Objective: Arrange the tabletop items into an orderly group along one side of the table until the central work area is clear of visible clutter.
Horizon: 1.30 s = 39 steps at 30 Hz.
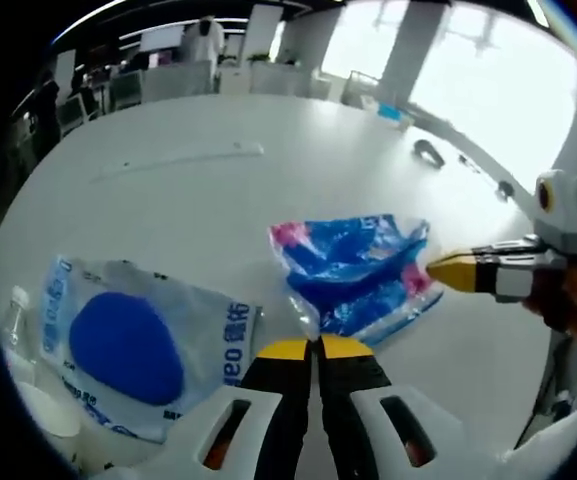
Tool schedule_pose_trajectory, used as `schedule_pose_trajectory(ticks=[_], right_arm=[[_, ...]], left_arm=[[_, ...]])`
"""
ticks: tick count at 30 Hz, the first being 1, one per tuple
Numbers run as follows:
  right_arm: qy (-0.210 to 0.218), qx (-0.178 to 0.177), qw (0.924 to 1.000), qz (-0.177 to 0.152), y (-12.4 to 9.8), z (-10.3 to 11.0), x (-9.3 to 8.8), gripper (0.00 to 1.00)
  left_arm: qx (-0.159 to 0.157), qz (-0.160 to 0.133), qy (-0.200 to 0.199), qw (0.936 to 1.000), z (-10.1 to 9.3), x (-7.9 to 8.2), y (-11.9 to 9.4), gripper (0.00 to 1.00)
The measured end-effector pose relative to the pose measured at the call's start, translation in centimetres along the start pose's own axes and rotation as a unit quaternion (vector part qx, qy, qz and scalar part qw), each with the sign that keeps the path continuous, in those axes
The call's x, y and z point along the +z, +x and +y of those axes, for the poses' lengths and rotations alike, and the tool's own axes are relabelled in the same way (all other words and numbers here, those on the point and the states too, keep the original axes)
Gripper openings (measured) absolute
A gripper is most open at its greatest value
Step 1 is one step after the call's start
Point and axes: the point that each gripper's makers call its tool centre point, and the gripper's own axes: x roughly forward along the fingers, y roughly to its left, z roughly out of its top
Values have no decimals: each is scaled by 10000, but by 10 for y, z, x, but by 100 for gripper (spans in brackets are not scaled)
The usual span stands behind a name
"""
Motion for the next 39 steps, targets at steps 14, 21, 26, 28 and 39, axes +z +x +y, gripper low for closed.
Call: schedule_pose_trajectory(ticks=[14,21,26,28,39], right_arm=[[143,-26,9998,143,18,-6,-8,0],[239,-39,9996,111,22,-10,-6,0],[282,-28,9995,111,23,-11,-8,0],[307,-30,9995,93,23,-11,-8,0],[177,-55,9997,175,26,-12,-12,0]], left_arm=[[70,91,-226,9997,11,-3,15,0],[49,64,-262,9996,12,-1,17,0],[61,49,-281,9996,12,-1,18,0],[63,50,-284,9996,12,-2,19,0],[114,12,-278,9995,12,-3,21,0]])
